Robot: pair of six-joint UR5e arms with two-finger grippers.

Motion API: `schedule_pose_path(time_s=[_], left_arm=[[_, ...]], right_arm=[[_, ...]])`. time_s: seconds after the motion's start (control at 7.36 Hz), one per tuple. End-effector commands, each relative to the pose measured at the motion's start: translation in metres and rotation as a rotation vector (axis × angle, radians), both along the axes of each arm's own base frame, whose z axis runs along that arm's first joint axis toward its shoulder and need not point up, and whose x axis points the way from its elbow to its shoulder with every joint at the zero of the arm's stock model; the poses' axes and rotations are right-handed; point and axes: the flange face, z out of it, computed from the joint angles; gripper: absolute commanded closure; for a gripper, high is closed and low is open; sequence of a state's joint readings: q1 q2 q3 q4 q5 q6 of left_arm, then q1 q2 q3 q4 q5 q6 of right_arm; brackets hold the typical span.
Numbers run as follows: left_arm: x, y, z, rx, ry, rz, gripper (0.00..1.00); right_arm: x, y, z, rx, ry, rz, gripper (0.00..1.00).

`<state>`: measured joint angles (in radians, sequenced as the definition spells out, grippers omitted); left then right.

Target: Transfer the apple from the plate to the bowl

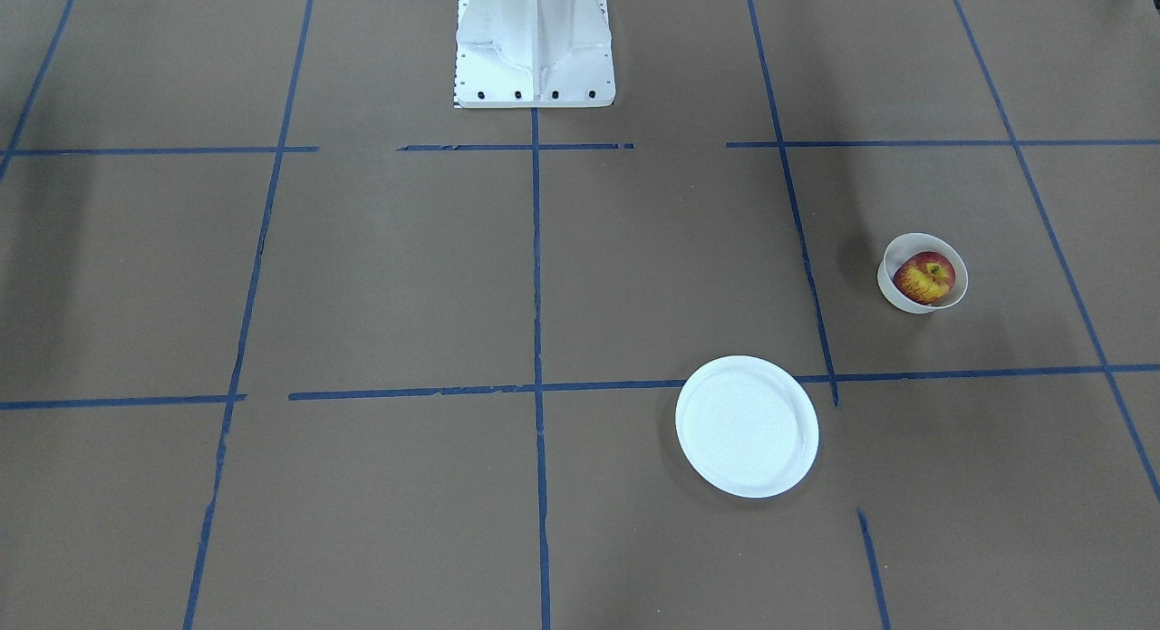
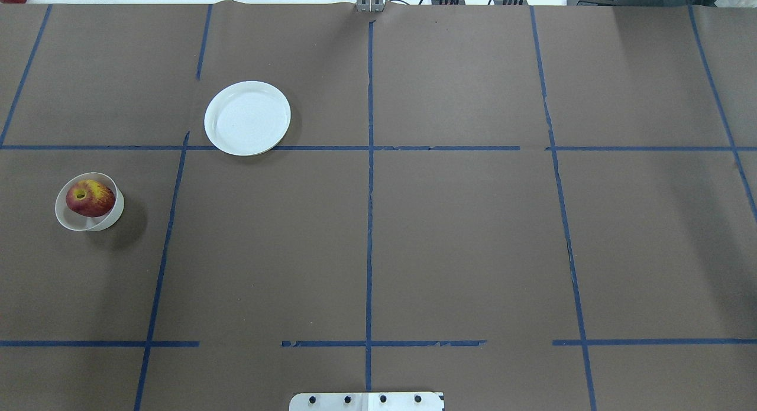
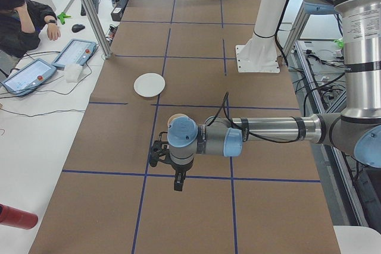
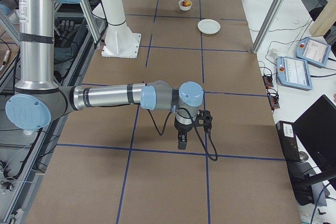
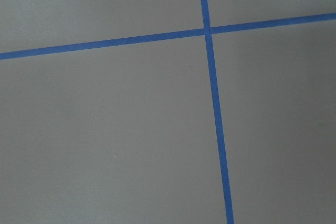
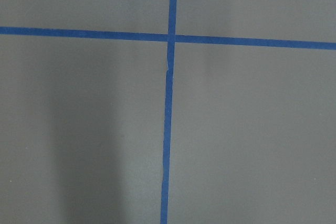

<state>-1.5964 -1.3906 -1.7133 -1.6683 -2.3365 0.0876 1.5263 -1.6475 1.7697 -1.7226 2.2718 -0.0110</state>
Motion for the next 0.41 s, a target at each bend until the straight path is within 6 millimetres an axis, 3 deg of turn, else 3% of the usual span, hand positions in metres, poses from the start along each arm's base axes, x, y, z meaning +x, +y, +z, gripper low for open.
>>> schedule_pose_path(time_s=[0.0,0.27], left_arm=[[-0.0002,-0.001,-0.0003,0.0,0.0,-0.002,0.0],[-0.0002,0.0004,0.0002,-0.001,0.0,-0.002,0.0]], right_arm=[[0.0,0.0,-0.0002,0.0,0.0,0.0,0.0],[0.0,0.0,-0.0002,0.0,0.0,0.0,0.0]])
